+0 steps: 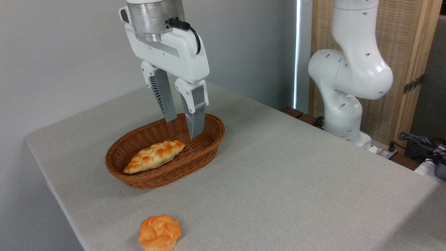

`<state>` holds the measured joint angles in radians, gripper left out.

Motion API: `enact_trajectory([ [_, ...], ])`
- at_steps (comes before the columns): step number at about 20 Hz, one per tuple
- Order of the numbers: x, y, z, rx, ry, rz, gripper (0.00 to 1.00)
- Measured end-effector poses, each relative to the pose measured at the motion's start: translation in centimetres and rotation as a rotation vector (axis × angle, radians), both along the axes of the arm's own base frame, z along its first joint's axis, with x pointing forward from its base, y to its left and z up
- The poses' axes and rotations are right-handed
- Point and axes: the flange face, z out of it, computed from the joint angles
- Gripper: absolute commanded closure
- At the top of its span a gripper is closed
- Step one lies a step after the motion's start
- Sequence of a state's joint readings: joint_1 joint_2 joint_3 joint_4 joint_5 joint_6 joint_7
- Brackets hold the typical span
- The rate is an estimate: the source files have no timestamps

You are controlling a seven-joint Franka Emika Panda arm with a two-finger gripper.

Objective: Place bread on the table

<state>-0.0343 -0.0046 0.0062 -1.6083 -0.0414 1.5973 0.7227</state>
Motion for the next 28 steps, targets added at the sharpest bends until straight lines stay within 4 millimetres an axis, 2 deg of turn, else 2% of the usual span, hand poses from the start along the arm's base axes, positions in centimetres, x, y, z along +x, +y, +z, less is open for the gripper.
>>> enact_trajectory([
  [5,-0.1,-0.3,-0.6,-0.004,0.014,-0.004,0.00],
  [8,-0.2,-2.2,-1.7,-0.031,0.032,-0.022,0.00],
  [13,-0.2,-8.3,-5.4,-0.035,0.010,-0.029,0.00],
  [17,-0.4,-11.5,-8.9,-0.041,-0.032,-0.061,0.00],
  [21,-0.9,-14.0,-12.2,-0.084,-0.076,-0.011,0.00],
  [28,-1.8,-15.5,-15.5,-0.100,-0.111,-0.011,0.00],
])
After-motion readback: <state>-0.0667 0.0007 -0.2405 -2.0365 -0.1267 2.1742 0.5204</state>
